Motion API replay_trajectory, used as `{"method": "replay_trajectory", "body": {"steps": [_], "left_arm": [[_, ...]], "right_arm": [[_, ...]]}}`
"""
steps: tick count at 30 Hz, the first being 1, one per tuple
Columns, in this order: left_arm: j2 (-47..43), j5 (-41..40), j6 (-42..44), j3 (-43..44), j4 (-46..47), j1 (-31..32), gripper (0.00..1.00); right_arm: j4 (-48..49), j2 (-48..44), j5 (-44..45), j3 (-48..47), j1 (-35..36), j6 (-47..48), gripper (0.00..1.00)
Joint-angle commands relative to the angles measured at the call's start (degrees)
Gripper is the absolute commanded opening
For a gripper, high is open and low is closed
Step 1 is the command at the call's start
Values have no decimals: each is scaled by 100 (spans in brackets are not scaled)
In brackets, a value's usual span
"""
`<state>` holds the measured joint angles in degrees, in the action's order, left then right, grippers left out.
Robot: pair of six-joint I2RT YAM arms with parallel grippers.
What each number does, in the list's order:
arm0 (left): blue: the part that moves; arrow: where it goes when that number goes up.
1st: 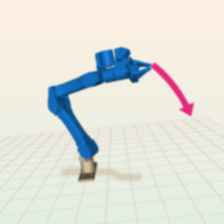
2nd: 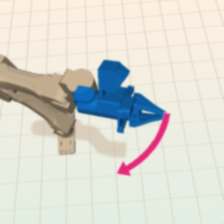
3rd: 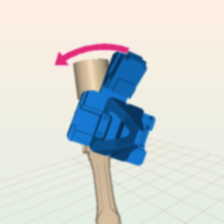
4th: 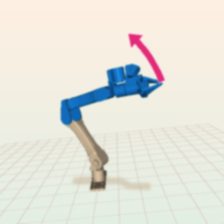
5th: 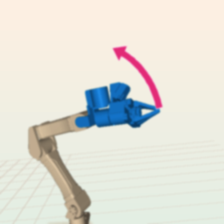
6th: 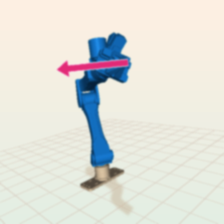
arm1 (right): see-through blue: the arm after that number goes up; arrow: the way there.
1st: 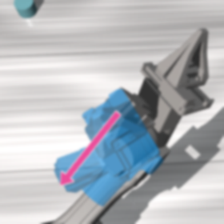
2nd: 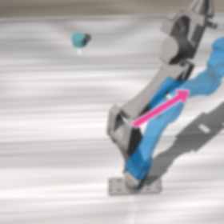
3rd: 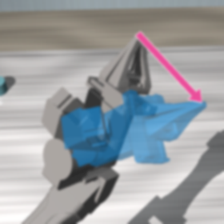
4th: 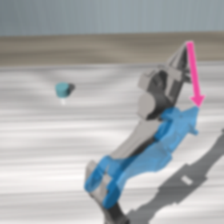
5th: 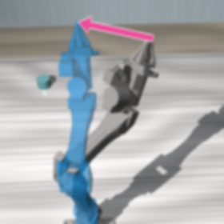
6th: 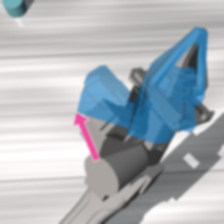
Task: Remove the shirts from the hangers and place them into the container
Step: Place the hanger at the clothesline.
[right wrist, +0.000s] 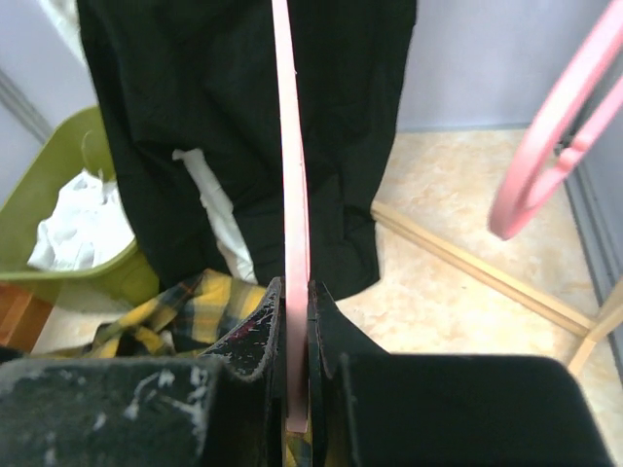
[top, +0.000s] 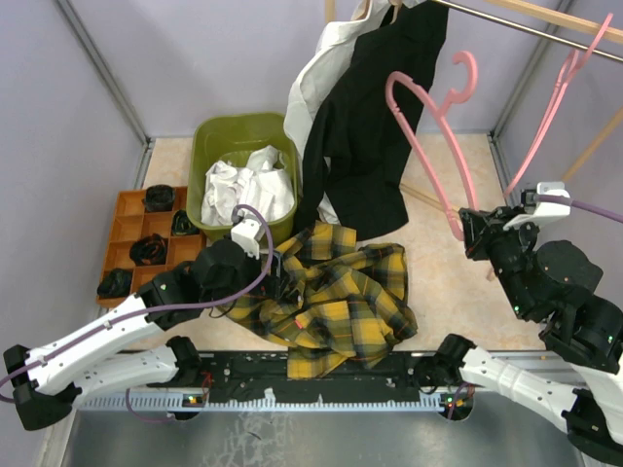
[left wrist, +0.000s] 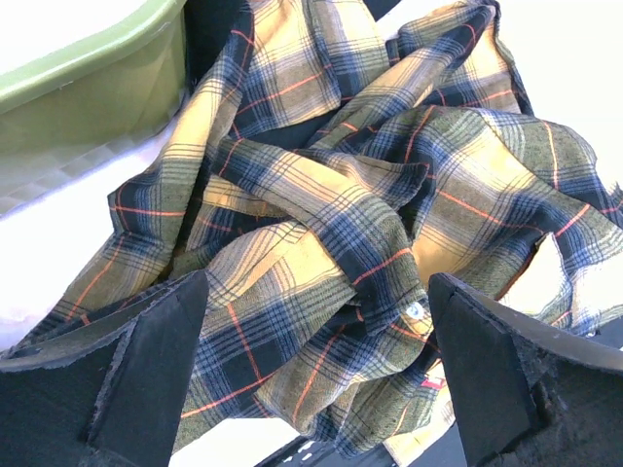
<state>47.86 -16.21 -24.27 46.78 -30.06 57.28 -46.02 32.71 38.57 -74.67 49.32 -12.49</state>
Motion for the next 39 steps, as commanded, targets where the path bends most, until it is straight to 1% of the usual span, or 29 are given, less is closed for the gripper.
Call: {"method": "replay_trajectory", "body": {"steps": [1, 3, 5, 9, 13, 17, 23, 32, 39], "left_arm": [[-80, -237, -120, -23, -76, 12, 99], [-64, -251, -111, -3, -70, 12, 99], [-42, -266, -84, 43, -90, 12, 99], [-73, -328, -103, 43, -118, 12, 99], [-97, -339, -129, 27, -127, 12, 99], [-81, -339, -130, 42, -127, 12, 99], [-66, -348, -139, 74, -151, 12, 99], [150, -232, -107, 107, -79, 12, 99], [199, -154, -108, 100, -90, 12, 99]], "right_arm": [[467, 83, 878, -236, -45, 91, 0], [391, 253, 1071, -332, -43, 154, 0], [360, 433, 1451, -464, -40, 203, 0], [711, 728, 1923, -588, -41, 369, 0], [1659, 822, 2587, -374, -41, 534, 0], [2727, 1026, 3181, -195, -44, 957, 0], [3882, 1279, 3517, 49, -42, 1555, 0], [4048, 1897, 3793, -355, -43, 2148, 0], [3990, 2111, 3898, -504, -133, 2194, 0]]}}
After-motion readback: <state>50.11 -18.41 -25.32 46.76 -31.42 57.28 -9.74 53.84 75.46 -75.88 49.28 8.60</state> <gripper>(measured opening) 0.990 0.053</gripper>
